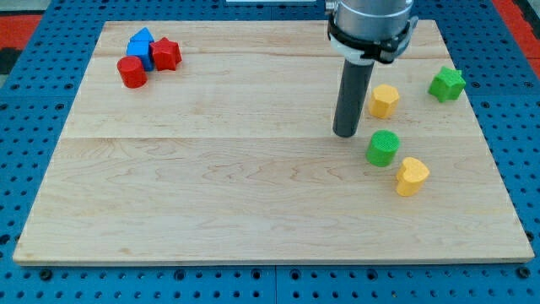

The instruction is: Move the green circle up and slightly right

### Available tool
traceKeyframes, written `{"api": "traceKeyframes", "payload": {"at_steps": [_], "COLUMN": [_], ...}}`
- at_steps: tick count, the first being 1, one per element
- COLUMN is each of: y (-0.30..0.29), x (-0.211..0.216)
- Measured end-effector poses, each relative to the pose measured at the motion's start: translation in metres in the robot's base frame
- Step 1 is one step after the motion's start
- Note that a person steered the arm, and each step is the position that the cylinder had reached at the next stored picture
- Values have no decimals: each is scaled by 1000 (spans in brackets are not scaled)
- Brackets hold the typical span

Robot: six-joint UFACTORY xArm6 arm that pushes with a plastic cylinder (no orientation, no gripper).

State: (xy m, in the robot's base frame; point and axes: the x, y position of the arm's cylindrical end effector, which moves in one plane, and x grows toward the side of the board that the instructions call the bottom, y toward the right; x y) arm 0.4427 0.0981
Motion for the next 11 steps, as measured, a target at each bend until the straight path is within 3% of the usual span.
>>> {"api": "traceKeyframes", "payload": {"at_steps": [3,4,7,11], "y": [8,38,22,36], "x": [56,60,21,18]}}
